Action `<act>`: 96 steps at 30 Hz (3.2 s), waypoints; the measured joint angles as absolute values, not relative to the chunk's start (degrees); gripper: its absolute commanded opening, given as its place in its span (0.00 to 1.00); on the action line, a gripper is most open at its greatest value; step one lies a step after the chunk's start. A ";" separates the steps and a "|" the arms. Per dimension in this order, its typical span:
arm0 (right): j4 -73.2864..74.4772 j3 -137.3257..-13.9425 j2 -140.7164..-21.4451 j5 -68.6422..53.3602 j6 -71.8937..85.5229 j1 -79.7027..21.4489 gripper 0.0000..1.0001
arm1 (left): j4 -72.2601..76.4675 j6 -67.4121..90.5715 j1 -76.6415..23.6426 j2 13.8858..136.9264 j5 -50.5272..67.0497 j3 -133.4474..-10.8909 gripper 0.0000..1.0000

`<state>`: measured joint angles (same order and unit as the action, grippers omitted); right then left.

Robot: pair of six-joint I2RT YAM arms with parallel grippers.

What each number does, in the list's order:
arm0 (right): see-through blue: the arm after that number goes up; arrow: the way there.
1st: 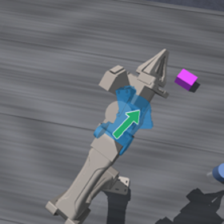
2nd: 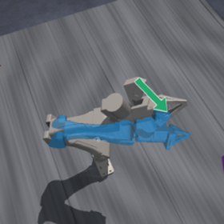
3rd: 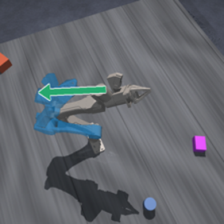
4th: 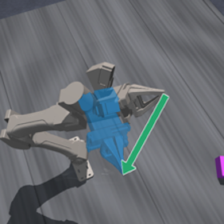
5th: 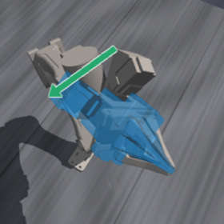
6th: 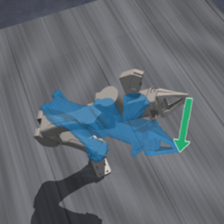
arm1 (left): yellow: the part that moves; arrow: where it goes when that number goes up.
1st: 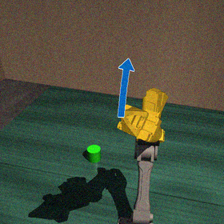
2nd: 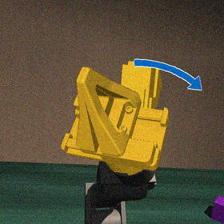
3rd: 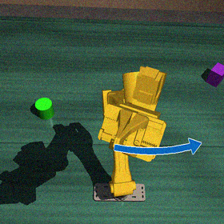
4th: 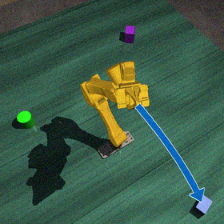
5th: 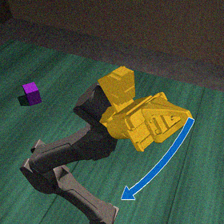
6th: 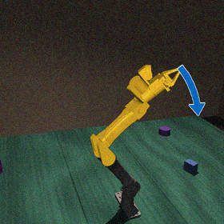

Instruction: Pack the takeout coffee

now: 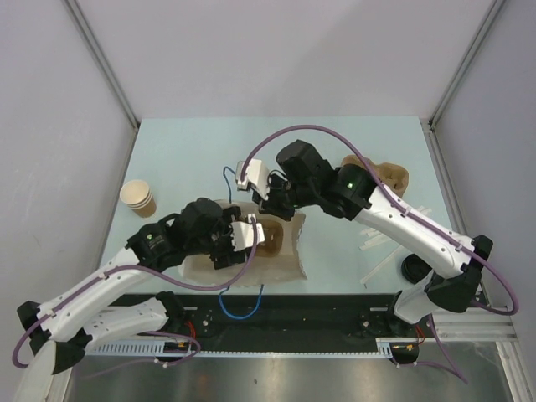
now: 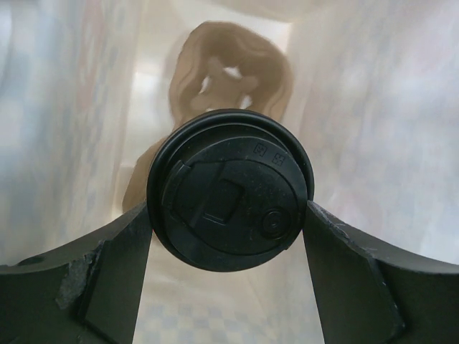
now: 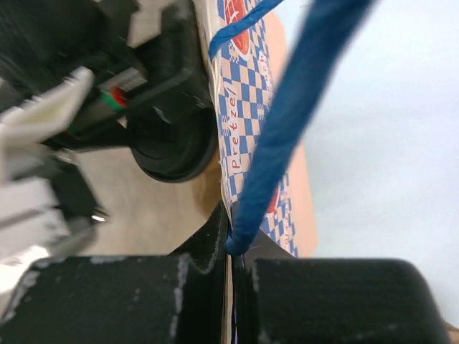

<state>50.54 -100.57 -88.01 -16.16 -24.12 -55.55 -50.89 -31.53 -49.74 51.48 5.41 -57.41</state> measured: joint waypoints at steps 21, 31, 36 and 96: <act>38.06 -92.68 -83.74 -1.89 -33.01 -58.35 0.00 | -34.76 -35.00 -52.38 48.07 -1.87 -39.33 0.23; 37.08 -87.96 -80.31 2.20 -32.86 -64.79 0.00 | -27.92 -35.14 -53.98 48.07 -6.33 -37.28 0.23; 36.40 -87.37 -80.12 3.07 -32.60 -64.64 0.00 | -24.95 -35.97 -55.44 48.03 -7.22 -37.26 0.23; 34.87 -84.23 -78.83 1.08 -32.69 -64.31 0.00 | -11.88 -40.01 -59.20 56.49 1.74 -35.33 0.19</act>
